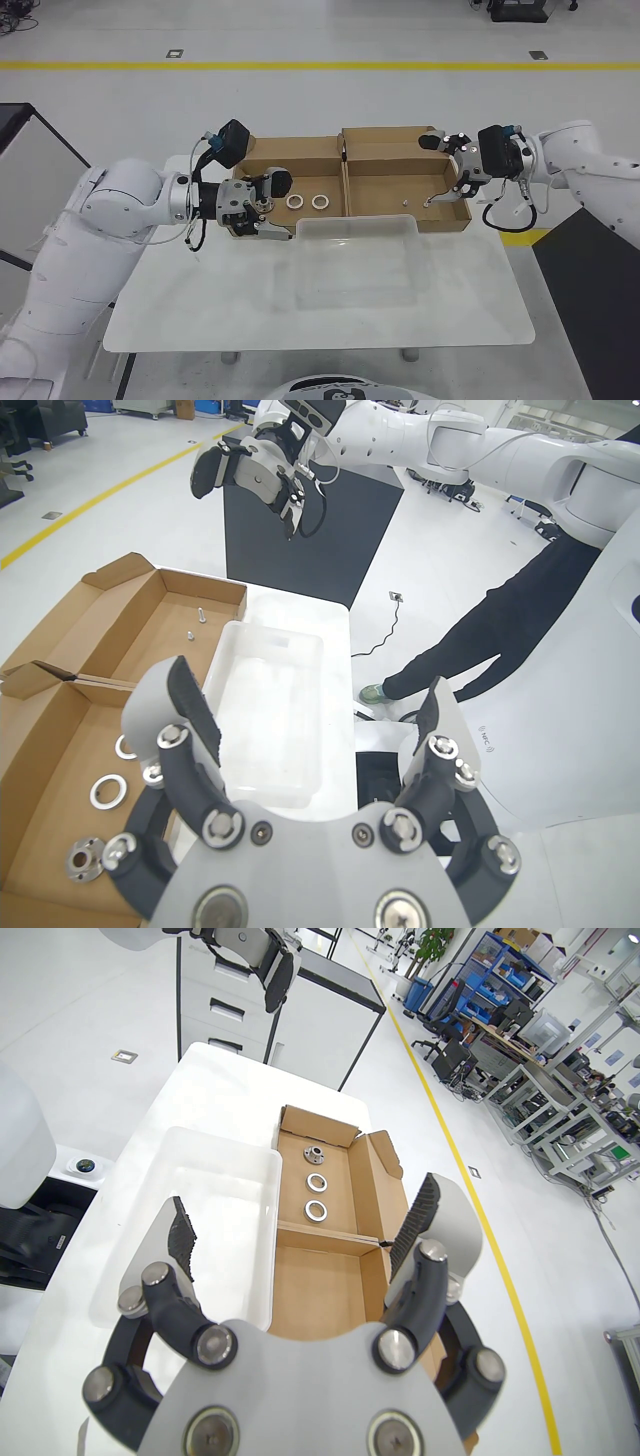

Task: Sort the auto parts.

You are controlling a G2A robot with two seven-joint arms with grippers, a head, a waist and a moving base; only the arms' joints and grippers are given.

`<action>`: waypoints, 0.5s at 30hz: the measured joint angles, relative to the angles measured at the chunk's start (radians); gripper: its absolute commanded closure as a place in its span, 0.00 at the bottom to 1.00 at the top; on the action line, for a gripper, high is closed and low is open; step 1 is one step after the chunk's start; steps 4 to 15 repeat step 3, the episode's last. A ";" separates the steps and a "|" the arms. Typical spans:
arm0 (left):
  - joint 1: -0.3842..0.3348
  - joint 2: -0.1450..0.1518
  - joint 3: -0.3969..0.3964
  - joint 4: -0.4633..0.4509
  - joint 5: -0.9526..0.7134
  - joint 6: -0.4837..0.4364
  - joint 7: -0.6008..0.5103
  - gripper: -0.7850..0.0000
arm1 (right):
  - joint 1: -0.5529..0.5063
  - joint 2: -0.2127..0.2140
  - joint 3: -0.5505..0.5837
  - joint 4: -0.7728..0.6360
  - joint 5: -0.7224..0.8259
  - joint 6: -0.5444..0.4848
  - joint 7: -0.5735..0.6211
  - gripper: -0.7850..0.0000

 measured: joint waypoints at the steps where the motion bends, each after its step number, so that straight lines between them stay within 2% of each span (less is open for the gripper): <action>1: 0.000 0.000 0.000 0.000 0.000 0.000 0.000 0.00 | 0.000 0.000 0.000 0.000 0.000 0.000 0.000 0.00; 15: 0.000 0.000 0.000 0.000 0.000 0.000 0.000 0.00 | 0.000 0.000 0.000 0.000 0.000 0.000 0.000 0.00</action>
